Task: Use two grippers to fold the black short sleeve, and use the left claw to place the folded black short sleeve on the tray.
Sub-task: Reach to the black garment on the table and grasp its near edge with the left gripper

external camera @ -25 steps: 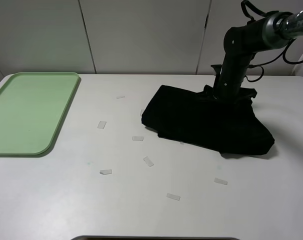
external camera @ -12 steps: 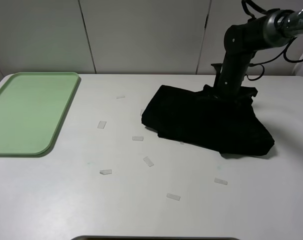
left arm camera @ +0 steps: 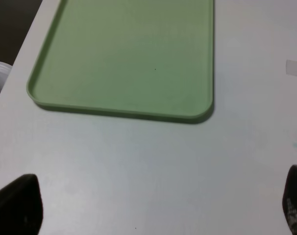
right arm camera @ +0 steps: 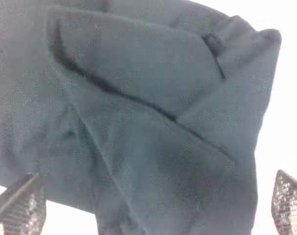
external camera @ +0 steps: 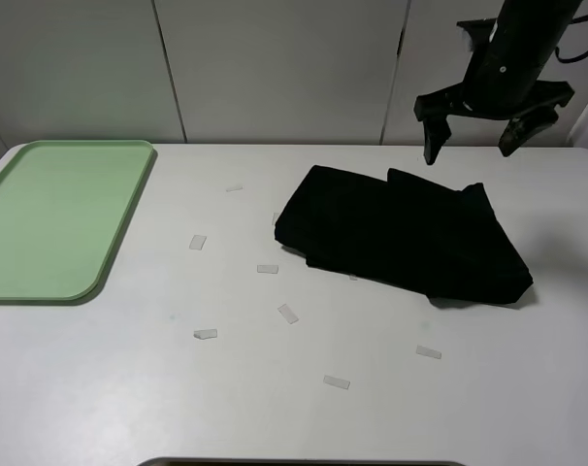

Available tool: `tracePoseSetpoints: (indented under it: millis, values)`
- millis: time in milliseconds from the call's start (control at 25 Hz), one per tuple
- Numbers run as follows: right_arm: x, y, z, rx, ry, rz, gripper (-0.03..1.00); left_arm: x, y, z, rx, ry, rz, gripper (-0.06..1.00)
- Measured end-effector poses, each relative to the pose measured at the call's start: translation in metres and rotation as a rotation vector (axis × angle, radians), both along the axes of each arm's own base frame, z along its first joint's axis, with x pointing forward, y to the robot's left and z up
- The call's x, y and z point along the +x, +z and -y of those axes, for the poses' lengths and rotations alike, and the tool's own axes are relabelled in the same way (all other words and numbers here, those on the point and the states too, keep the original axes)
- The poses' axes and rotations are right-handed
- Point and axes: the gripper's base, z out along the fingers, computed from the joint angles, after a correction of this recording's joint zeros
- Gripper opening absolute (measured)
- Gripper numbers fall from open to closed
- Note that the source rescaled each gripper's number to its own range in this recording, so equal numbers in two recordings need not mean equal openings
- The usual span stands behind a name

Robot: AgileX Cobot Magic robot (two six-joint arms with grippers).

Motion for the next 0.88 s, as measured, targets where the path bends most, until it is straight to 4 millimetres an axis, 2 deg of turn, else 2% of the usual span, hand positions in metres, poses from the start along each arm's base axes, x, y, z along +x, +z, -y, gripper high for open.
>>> tracePoseSetpoints:
  millis: [160,360,480,880]
  values:
    - [-0.016,0.022,0.004,-0.012,0.042,-0.007,1.0,0.0,0.0,0.0,0.0,0.0,0.0,0.98]
    - [-0.045,0.036,0.011,-0.015,0.071,0.003,1.0,0.0,0.0,0.0,0.0,0.0,0.0,0.98]
    - [-0.071,0.042,0.017,-0.016,0.076,0.004,1.0,0.0,0.0,0.0,0.0,0.0,0.0,0.98]
    - [-0.186,0.065,0.039,0.074,0.071,0.11,1.0,0.0,0.0,0.0,0.0,0.0,0.001,0.98]
